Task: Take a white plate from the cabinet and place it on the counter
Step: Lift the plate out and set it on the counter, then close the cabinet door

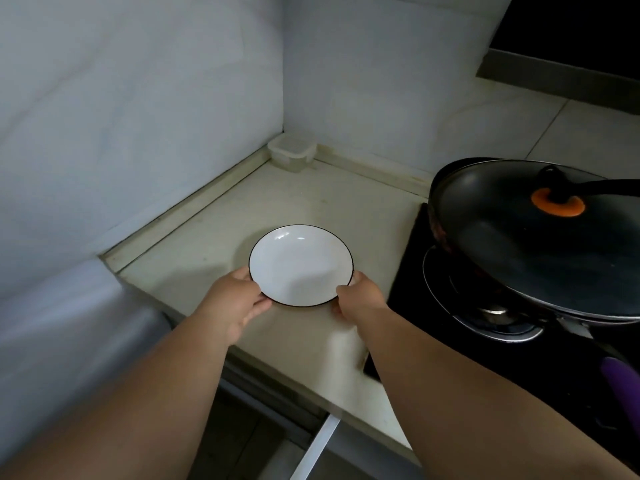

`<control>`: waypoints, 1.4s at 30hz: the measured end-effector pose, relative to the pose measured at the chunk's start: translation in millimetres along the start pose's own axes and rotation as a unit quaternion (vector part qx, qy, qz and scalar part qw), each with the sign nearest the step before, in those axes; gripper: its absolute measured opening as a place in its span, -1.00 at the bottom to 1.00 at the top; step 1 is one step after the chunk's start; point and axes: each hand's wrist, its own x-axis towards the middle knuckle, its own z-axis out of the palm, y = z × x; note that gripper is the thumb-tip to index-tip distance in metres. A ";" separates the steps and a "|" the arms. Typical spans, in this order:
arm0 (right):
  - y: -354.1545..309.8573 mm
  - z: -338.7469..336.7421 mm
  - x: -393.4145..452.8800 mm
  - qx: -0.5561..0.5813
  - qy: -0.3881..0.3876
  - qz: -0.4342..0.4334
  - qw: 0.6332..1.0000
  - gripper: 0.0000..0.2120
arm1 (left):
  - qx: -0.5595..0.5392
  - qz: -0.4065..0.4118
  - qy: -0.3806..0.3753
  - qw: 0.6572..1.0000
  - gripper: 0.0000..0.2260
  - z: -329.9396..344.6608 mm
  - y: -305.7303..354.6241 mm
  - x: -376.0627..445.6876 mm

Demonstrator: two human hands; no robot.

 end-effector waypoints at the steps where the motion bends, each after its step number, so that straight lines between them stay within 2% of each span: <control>1: 0.0 -0.3 -7.2 0.000 0.000 0.005 1.000 -0.66 | 0.007 0.007 -0.012 1.000 -0.56 -3.6 -1.3 -7.6; 5: 6.4 -5.4 -40.2 0.045 0.004 0.035 0.998 -0.41 | 0.031 0.017 0.002 0.999 -0.48 -22.6 -6.4 -39.2; 10: 28.7 -4.8 -111.9 0.151 0.027 0.038 0.987 -0.51 | 0.084 0.020 -0.011 0.996 -0.69 -57.4 -25.5 -105.5; 14: 62.7 10.4 -184.0 0.157 0.066 0.034 0.985 -0.59 | 0.173 -0.001 -0.044 0.984 -0.69 -93.9 -64.8 -158.1; 17: 95.9 28.0 -234.1 0.175 0.058 0.057 0.981 -0.66 | 0.273 -0.027 -0.065 0.959 -0.68 -116.2 -97.5 -190.9; 21: 127.4 36.1 -284.7 0.140 0.020 0.094 0.985 -0.74 | 0.432 -0.033 -0.102 0.895 -0.64 -132.4 -130.8 -223.6; 24: 142.1 23.8 -313.1 0.126 -0.045 0.105 0.985 -0.74 | 0.564 -0.049 -0.155 0.810 -0.58 -126.8 -148.1 -242.8; 27: 164.2 8.3 -328.7 0.085 -0.025 0.113 0.990 -0.77 | 0.659 -0.055 -0.185 0.727 -0.64 -109.1 -163.9 -254.9; 30: 191.6 -11.7 -340.4 0.028 0.001 0.112 0.993 -0.86 | 0.710 -0.052 -0.169 0.682 -0.68 -89.9 -174.7 -260.9; 33: 212.2 -32.5 -347.3 0.067 -0.038 0.130 0.989 -0.77 | 0.702 -0.082 -0.169 0.686 -0.70 -74.1 -181.2 -261.9; 36: 225.7 -42.1 -347.8 0.089 -0.036 0.144 0.985 -0.85 | 0.686 -0.117 -0.188 0.693 -0.71 -56.8 -188.9 -263.6; 38: 231.7 -46.1 -348.7 0.075 -0.035 0.145 0.986 -0.86 | 0.674 -0.135 -0.200 0.698 -0.73 -43.5 -195.0 -268.0; 42: 247.3 -67.9 -352.6 0.001 -0.093 0.140 0.986 -0.80 | 0.635 -0.153 -0.236 0.719 -0.84 4.3 -210.1 -277.9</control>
